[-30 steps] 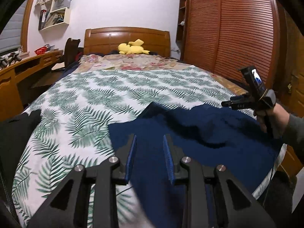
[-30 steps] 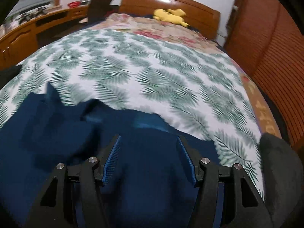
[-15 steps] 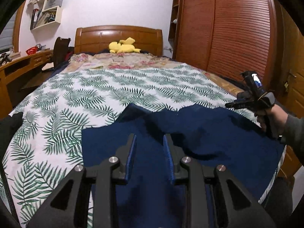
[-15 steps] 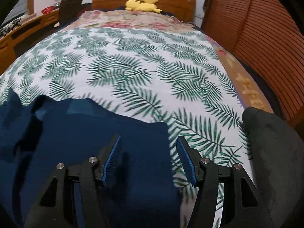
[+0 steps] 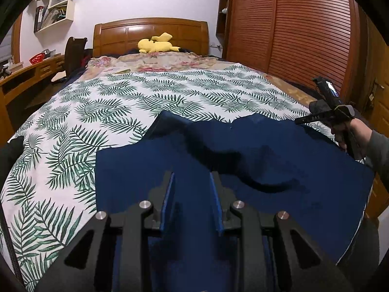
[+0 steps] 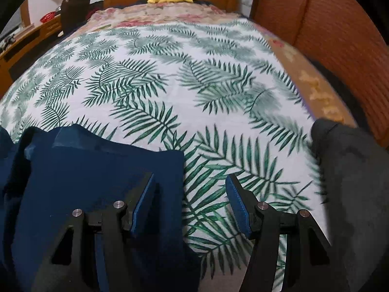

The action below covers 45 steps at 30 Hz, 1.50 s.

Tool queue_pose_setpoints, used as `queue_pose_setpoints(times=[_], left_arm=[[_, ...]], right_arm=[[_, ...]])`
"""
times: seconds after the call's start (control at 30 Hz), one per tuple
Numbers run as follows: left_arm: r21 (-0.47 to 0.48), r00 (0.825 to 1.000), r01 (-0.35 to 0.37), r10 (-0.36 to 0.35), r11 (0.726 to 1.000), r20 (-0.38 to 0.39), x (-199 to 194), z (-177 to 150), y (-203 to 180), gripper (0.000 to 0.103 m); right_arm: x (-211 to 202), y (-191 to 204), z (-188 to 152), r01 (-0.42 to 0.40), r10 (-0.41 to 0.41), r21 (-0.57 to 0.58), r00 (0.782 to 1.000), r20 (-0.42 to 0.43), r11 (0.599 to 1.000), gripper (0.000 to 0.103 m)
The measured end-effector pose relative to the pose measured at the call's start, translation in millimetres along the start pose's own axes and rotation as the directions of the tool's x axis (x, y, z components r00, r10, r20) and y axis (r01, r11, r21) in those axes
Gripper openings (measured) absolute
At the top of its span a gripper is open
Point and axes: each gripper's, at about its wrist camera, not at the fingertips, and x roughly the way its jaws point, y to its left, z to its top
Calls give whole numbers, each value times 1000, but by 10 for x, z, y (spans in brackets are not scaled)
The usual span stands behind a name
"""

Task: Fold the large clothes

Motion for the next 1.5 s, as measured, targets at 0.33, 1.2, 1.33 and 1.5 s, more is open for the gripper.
queue_pose_setpoints(times=[0.33,1.2,1.33,1.5], left_arm=[[10,1000,-1,1,1000,-17,29,-6,-24,26],[5,1000,5,-5,1000,-18,6,-11,-5,26],[5,1000,5,-5,1000,-19,5,-10,-5,26],[2,1000,6,-6,1000,-20,-3,-8,7,26]], right_arm=[[-11,215,29,-87,87,-66,996,-1,994,2],[-539,745,269,45,-22,-123,983,181,991,47],[-414,1280,247,-74,100,-199,987,128,977,47],[-187,1935,122,-202,221,-288,975,32,936,47]])
